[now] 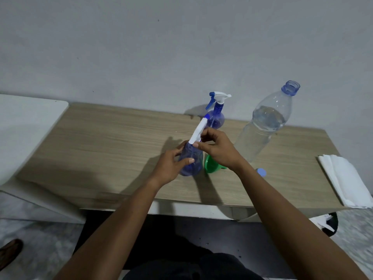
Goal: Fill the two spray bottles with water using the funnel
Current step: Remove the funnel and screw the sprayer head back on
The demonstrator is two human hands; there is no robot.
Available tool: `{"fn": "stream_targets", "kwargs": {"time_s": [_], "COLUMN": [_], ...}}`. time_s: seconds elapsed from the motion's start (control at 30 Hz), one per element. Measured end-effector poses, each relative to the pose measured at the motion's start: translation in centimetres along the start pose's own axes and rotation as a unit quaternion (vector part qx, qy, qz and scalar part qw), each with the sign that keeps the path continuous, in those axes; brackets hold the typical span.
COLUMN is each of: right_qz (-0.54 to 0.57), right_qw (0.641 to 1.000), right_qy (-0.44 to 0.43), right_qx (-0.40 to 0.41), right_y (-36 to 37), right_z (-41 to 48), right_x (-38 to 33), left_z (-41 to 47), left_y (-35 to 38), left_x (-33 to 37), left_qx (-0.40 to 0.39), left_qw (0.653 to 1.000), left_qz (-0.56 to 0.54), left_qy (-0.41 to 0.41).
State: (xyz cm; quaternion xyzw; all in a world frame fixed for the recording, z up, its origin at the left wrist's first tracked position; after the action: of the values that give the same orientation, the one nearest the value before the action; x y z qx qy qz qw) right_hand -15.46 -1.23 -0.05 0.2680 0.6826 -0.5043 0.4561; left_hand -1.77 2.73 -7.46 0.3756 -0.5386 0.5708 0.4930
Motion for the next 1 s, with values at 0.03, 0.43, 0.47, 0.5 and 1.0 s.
{"fn": "stream_targets", "kwargs": {"time_s": [0.03,0.43,0.47,0.5,1.0], "right_qz": [0.002,0.070,0.072,0.070,-0.074], "right_qw": [1.000,0.997,0.997,0.997,0.997], "right_qy": [-0.003,0.020,0.020,0.020,-0.029], "right_qx": [0.011,-0.012,-0.018,-0.025,-0.017], "right_y": [0.0,-1.3,-1.4,-1.5,-0.1], "right_z": [0.0,-0.2,-0.1,0.1,0.1], "right_x": [0.0,1.0,1.0,0.9,-0.4], "left_z": [0.0,0.0,0.1,0.1,0.5], "left_y": [0.0,0.2,0.3,0.4,0.0], "left_x": [0.1,0.0,-0.1,0.0,0.6], "left_qx": [0.000,-0.017,-0.028,-0.039,-0.055], "left_qw": [1.000,1.000,0.999,0.999,0.998], "left_qz": [0.001,-0.012,-0.014,-0.014,0.005], "left_qy": [0.002,-0.004,-0.006,-0.004,0.001]}}
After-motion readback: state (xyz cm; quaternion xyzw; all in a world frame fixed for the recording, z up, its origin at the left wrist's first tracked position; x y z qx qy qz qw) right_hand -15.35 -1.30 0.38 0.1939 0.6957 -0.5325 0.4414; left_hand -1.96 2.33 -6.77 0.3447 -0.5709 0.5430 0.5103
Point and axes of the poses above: each hand's wrist, its own z-axis towards the middle knuckle, its own y-axis out of the palm, x = y × z, the point moved 10 cm from there along z, towards the middle knuckle, and after that the axes turned 8 degrees about y, right-handed, at the moved point
